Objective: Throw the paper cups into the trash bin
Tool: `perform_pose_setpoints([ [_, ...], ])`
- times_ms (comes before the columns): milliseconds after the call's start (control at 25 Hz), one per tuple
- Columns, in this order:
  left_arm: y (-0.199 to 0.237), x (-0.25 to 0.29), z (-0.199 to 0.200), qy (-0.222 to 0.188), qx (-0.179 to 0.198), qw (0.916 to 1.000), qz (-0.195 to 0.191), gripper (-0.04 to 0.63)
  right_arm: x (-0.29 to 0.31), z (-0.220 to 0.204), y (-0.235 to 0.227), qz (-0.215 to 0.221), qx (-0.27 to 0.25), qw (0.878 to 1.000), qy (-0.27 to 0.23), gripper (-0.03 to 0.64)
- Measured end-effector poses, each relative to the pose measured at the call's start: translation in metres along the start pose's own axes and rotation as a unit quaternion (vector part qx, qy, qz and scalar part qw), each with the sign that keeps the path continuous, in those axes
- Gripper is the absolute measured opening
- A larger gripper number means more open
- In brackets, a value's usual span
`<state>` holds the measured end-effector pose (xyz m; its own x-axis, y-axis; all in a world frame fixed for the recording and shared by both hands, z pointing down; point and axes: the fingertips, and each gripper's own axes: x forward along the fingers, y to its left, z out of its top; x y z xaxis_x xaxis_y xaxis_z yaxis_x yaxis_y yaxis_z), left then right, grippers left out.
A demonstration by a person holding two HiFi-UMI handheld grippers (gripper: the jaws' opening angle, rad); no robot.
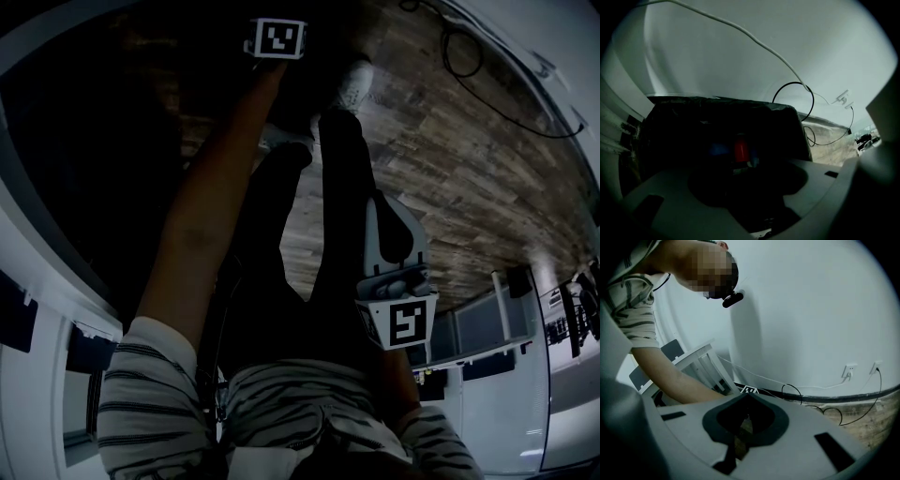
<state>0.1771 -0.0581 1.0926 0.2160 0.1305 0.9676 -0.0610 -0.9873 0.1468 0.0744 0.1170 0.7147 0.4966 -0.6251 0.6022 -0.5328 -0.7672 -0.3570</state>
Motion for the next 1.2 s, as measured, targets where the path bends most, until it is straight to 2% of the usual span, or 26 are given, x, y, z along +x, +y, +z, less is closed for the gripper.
perform_pose_setpoints([
  [360,0.003,-0.006,-0.006,0.011,0.004,0.9999,0.004,0.253,0.003,0.008,0.005,0.006,0.001,1.000,-0.010,0.009],
  [1200,-0.010,-0.052,0.010,-0.009,-0.006,0.9999,-0.006,0.247,0.000,0.033,0.011,0.017,-0.006,0.999,-0.035,0.009],
])
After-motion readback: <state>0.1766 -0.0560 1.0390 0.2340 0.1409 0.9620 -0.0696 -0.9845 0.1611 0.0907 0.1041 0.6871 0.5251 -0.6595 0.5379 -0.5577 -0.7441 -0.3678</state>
